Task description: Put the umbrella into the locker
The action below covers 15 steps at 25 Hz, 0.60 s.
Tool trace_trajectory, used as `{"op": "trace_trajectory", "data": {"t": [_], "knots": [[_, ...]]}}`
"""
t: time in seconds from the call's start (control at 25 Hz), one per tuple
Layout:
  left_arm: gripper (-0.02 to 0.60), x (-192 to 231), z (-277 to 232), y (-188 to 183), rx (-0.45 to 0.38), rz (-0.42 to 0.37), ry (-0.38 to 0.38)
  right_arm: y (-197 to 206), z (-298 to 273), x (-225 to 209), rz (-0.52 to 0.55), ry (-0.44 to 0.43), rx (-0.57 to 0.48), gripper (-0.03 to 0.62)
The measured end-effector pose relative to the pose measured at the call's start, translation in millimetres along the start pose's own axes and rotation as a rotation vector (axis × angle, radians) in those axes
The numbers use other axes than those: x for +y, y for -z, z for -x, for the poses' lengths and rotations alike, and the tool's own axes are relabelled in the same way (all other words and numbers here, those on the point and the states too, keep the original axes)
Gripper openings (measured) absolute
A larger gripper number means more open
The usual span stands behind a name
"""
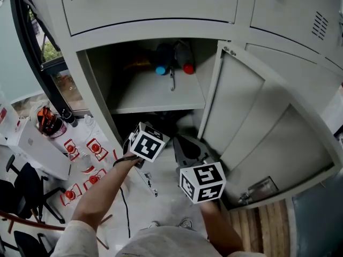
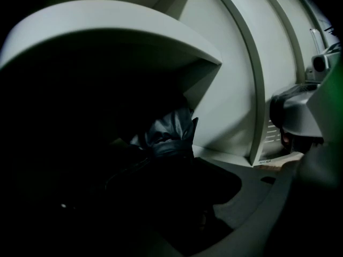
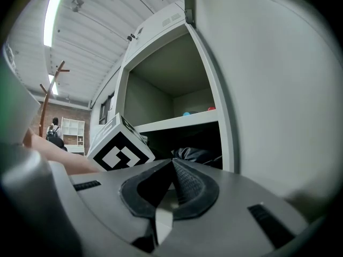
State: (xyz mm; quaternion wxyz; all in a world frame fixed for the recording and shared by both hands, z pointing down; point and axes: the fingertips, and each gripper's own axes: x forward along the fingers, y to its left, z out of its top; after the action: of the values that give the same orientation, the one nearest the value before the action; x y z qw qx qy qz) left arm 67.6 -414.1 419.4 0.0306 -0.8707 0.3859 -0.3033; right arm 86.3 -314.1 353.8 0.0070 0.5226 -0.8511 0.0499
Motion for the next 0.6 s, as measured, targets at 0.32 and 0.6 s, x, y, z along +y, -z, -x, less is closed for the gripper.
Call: {"op": "trace_trajectory", "data": {"t": [0.32,0.6], "knots": [[0.255,13.9,-14.6,5.2,0.053,-0.077,-0.039,1.1,-5.2,-1.1,-0.003,-0.01,-0.001,0.003],[0.255,21.5,-21.7,3.2,0.078,-0.129,-0.055,2.7,-7.5,-0.9,-0.009,-0.01,0.0,0.003]]}}
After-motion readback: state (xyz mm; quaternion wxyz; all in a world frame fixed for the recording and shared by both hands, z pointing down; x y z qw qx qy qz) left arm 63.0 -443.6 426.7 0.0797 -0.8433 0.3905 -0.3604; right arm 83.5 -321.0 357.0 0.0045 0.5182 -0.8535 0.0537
